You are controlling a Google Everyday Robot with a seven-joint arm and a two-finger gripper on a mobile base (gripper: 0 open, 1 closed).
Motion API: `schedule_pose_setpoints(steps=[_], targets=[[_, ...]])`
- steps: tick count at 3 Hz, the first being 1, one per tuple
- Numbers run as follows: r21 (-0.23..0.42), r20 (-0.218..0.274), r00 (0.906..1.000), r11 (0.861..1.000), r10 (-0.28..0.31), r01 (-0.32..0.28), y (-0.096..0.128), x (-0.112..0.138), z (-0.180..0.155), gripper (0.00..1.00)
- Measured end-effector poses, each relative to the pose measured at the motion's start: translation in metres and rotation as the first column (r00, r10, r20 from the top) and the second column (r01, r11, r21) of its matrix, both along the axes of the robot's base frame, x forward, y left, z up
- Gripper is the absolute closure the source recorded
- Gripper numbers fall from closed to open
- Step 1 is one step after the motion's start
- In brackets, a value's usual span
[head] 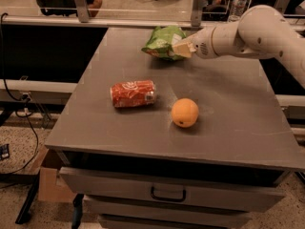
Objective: Move green rice chip bag near coke can
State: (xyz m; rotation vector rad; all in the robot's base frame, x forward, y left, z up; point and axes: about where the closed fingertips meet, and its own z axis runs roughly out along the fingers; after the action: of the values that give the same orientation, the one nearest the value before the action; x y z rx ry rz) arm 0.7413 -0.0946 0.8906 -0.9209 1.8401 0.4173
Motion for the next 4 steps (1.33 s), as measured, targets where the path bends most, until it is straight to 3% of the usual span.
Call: schedule_pose_setpoints(steps=[1,2,3,4], targets=[[-0.023,-0.078,0.9937,0.996,0.080,-0.082,-0.002,-0.039,0.003,1.00],[-0.055,-0.191,0.9581,0.972,0.213,-0.227,0.005,-0.094,-0.002,1.00],[-0.067,-0.259,0.9251,0.950,0.278,-0.304,0.007,-0.131,-0.005,0.96],[-0.074,-0.277,0.9181,0.946,0.283,-0.314,0.008,-0.143,-0.007,0.74]])
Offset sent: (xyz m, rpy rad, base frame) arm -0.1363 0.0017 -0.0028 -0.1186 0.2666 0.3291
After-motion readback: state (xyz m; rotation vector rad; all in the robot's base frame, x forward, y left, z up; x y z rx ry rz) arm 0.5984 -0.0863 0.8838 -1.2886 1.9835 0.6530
